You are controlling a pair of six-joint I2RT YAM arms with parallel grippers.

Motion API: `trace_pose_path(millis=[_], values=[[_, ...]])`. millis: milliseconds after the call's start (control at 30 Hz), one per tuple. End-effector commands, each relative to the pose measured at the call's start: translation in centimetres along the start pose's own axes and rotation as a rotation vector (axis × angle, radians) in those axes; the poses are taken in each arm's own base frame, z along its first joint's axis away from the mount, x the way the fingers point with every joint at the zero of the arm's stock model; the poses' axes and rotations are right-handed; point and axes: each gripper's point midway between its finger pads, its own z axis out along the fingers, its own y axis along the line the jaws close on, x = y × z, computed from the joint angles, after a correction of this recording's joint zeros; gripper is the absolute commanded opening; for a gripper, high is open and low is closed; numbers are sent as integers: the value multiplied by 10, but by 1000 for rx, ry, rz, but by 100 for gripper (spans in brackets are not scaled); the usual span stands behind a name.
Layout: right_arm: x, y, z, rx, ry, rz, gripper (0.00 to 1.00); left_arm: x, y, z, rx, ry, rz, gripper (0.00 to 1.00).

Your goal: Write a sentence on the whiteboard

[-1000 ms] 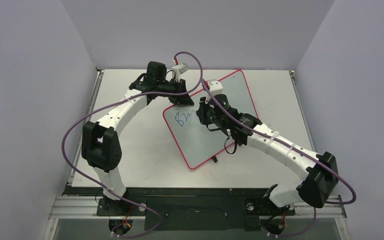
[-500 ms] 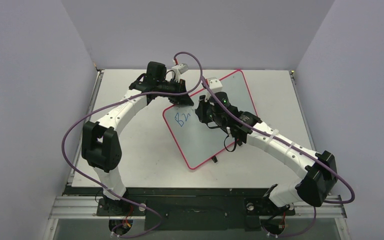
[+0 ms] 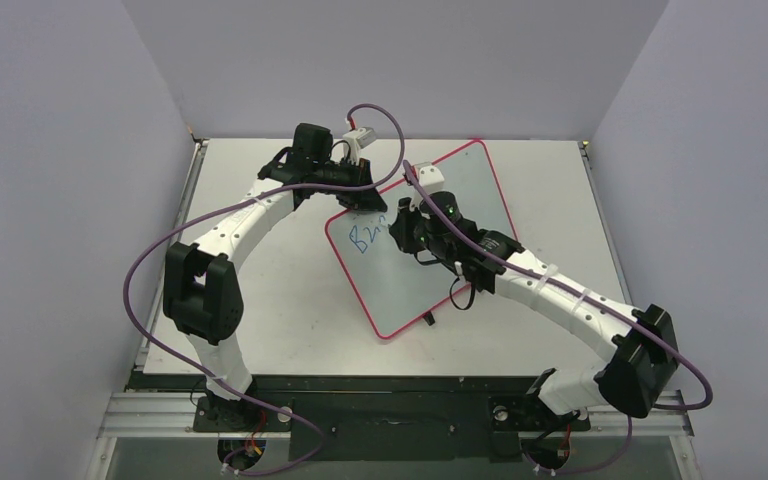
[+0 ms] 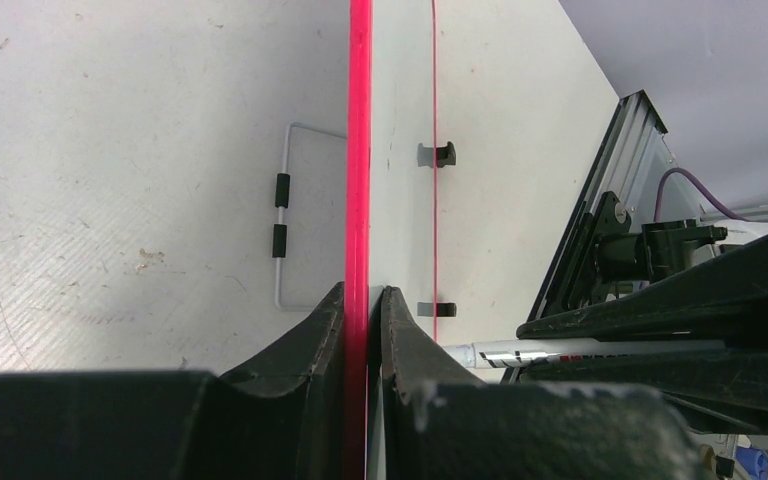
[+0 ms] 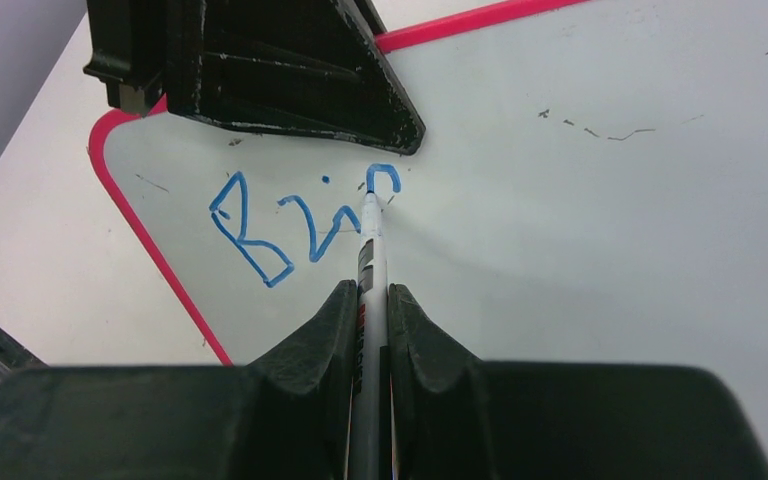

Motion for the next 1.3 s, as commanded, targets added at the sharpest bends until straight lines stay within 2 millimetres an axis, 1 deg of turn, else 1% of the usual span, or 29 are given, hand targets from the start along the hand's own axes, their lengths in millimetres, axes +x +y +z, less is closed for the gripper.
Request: trace_pose_path(millis=[0, 100, 200, 367, 500, 667, 833, 1133, 1267], values=[[13, -5, -2, 14, 21, 2, 0, -39, -17, -21, -27, -126, 200, 0], [15, -8, -4, 28, 20, 1, 0, -39, -17, -21, -27, -127, 201, 0], [12, -15, -6, 57, 10, 4, 0, -39, -18, -21, -26, -127, 202, 0], [7, -21, -1, 90, 2, 14, 0, -38, -19, -21, -24, -125, 201, 0], [0, -21, 1, 95, -9, 22, 0, -38, -20, -21, -25, -124, 205, 0], [-14, -18, 0, 99, -34, 25, 0, -37, -20, -20, -23, -122, 205, 0], [-21, -17, 3, 99, -42, 24, 0, -38, -21, -20, -22, -122, 206, 0], [-23, -11, 5, 74, -35, 28, 0, -38, -21, -21, -25, -124, 207, 0], [-15, -11, 4, 65, -20, 28, 0, -38, -21, -21, -24, -125, 208, 0]])
